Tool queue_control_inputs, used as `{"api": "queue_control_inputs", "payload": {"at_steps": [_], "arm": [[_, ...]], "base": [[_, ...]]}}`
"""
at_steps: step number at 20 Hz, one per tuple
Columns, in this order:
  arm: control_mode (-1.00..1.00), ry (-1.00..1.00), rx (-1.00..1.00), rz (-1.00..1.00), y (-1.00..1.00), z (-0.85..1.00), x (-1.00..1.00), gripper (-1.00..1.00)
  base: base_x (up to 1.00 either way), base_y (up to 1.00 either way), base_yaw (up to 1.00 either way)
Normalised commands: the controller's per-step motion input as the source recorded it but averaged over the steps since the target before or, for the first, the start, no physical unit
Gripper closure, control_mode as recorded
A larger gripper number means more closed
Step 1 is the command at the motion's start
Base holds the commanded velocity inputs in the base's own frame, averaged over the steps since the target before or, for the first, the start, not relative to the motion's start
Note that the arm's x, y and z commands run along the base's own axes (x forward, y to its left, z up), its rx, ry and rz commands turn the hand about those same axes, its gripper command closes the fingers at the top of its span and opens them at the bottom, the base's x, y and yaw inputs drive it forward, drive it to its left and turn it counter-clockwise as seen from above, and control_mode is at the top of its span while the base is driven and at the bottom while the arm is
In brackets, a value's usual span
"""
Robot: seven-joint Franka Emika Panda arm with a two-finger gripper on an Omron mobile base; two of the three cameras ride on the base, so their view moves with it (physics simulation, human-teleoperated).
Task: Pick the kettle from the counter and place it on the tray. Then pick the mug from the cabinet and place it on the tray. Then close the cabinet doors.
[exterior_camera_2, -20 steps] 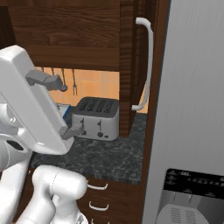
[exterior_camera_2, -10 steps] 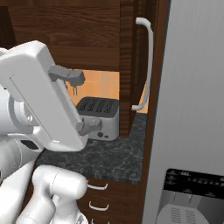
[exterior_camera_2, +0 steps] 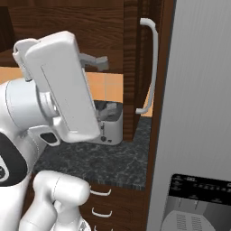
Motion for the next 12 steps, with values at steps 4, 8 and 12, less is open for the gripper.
{"api": "queue_control_inputs", "payload": {"at_steps": [4, 8, 12], "arm": [[-1.00, 0.13, 0.00, 0.20, 0.00, 0.00, 0.46, -1.00], [-1.00, 0.11, 0.00, 0.17, 0.00, 0.00, 0.38, -1.00], [-1.00, 0.12, 0.00, 0.13, 0.00, 0.00, 0.32, -1.00]], "base": [[0.00, 0.00, 0.00], [0.00, 0.00, 0.00], [0.00, 0.00, 0.00]]}}
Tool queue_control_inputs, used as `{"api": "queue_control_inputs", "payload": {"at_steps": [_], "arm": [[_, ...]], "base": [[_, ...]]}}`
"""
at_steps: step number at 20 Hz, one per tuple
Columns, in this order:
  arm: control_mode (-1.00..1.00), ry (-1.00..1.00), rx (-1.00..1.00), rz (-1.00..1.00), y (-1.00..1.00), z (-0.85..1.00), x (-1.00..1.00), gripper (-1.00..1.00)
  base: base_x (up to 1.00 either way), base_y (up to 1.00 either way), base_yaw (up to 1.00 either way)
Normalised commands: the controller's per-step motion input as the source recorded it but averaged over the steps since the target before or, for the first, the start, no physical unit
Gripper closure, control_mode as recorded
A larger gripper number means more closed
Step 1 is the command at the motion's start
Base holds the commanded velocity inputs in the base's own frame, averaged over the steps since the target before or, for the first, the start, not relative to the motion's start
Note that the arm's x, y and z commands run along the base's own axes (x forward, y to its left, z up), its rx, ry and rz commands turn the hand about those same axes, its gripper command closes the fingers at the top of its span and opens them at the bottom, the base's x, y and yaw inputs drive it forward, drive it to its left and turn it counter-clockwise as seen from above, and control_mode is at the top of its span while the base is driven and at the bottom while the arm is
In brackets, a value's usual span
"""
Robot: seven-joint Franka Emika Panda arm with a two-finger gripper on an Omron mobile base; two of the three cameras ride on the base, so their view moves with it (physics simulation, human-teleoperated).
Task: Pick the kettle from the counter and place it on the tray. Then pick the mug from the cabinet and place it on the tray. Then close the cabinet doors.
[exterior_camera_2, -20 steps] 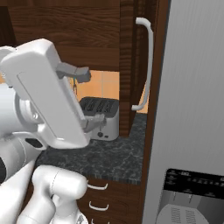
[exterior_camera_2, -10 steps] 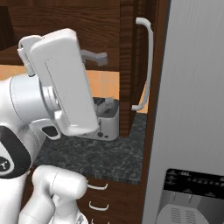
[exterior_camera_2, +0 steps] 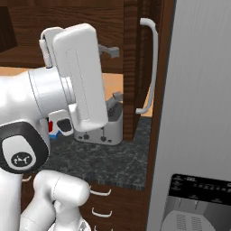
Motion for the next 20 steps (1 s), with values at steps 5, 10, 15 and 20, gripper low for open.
{"api": "queue_control_inputs", "payload": {"at_steps": [5, 10, 15, 20], "arm": [[-1.00, 0.12, 0.00, 0.08, 0.00, 0.00, 0.24, -1.00], [-1.00, 0.07, -0.03, -0.01, -0.17, 0.00, 0.02, -1.00], [-1.00, 0.09, -0.01, -0.05, -0.31, -0.05, 0.12, -1.00], [-1.00, 0.10, 0.00, -0.01, -0.20, -0.27, 0.29, -1.00]], "base": [[0.00, 0.00, 0.00], [0.00, 0.00, 0.00], [0.00, 0.00, 0.00], [0.00, 0.00, 0.00]]}}
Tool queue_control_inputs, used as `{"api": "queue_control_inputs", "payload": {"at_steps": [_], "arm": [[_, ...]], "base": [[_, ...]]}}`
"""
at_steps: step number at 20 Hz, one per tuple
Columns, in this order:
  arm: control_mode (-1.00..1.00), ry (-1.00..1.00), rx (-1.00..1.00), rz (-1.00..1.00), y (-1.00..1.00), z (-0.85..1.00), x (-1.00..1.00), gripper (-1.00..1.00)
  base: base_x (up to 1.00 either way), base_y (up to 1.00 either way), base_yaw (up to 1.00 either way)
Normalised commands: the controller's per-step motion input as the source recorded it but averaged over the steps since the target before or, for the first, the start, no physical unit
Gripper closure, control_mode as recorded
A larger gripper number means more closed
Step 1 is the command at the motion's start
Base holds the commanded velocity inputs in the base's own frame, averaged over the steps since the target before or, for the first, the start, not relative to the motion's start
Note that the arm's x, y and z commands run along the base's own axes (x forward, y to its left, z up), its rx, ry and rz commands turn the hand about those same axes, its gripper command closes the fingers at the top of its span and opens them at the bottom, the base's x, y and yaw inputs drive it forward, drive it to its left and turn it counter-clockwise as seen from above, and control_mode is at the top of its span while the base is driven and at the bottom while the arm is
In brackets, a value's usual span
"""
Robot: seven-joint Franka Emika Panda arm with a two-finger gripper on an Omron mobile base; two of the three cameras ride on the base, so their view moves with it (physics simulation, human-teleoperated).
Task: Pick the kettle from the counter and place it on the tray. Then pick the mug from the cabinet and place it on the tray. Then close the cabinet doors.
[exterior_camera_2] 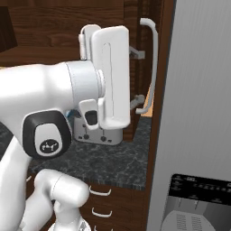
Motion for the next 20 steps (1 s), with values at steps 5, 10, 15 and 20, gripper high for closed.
{"api": "queue_control_inputs", "payload": {"at_steps": [5, 10, 15, 20], "arm": [[-1.00, 0.04, 0.00, 0.00, -0.05, -0.26, 0.39, -1.00], [-1.00, 0.04, 0.00, 0.00, 0.00, -0.17, 0.44, -1.00], [-1.00, 0.04, 0.01, 0.09, 0.17, -0.13, 0.47, -1.00], [-1.00, 0.06, 0.00, 0.15, 0.33, -0.14, 0.45, -1.00]], "base": [[0.00, 0.00, 0.00], [0.00, 0.00, 0.00], [0.00, 0.00, 0.00], [0.00, 0.00, 0.00]]}}
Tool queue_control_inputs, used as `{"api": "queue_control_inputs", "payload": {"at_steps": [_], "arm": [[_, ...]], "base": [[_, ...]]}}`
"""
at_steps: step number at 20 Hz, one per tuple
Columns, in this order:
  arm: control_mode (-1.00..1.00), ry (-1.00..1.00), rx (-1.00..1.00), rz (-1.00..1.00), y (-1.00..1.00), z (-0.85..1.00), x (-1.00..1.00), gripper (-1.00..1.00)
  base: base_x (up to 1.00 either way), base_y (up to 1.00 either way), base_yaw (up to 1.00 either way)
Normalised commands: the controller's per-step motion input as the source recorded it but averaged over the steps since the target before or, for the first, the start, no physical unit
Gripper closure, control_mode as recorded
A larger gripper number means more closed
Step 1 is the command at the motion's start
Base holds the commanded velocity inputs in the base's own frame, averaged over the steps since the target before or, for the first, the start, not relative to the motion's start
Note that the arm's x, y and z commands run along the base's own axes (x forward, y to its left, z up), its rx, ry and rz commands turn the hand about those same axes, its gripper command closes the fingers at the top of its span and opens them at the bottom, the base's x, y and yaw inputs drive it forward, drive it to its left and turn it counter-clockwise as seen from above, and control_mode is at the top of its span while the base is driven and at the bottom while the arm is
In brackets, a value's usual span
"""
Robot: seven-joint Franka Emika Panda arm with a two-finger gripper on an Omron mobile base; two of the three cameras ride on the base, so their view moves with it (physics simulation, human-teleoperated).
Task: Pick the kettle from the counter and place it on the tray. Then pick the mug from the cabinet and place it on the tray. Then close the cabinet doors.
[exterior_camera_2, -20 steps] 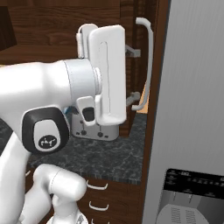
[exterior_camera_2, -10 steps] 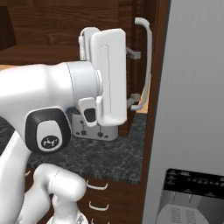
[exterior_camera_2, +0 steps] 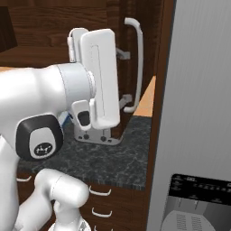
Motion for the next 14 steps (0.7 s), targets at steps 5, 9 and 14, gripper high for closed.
{"api": "queue_control_inputs", "payload": {"at_steps": [5, 9, 14], "arm": [[-1.00, 0.08, 0.00, 0.21, 0.53, -0.04, 0.38, -1.00], [-1.00, 0.14, -0.03, 0.18, 0.69, -0.14, 0.32, -1.00], [-1.00, 0.16, -0.10, 0.20, 0.70, -0.12, 0.45, -1.00]], "base": [[0.00, 0.00, 0.00], [0.00, 0.00, 0.00], [0.00, 0.00, 0.00]]}}
